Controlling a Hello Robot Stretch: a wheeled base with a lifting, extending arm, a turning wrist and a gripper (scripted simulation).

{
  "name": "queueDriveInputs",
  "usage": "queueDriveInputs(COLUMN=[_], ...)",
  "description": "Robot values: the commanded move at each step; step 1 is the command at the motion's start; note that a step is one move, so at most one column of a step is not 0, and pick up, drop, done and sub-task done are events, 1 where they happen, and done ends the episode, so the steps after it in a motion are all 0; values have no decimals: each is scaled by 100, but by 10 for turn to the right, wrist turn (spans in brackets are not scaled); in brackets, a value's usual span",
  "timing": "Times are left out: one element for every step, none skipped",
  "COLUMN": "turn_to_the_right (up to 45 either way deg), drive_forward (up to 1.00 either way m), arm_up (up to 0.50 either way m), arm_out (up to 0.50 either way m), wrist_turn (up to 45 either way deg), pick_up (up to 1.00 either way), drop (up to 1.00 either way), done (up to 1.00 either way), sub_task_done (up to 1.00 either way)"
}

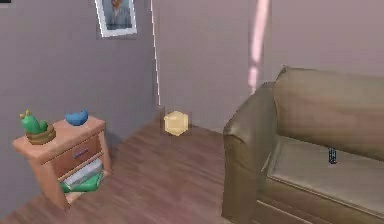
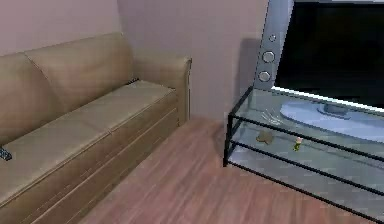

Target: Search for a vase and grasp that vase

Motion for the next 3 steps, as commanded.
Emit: queueDriveInputs(turn_to_the_right=[-450, -150, 0], drive_forward=[0, 0, 10], arm_up=[0, 0, 0], arm_out=[0, 0, 0], wrist_turn=[0, 0, 0], pick_up=[0, 0, 0], drop=[0, 0, 0], done=[0, 0, 0], sub_task_done=[0, 0, 0])
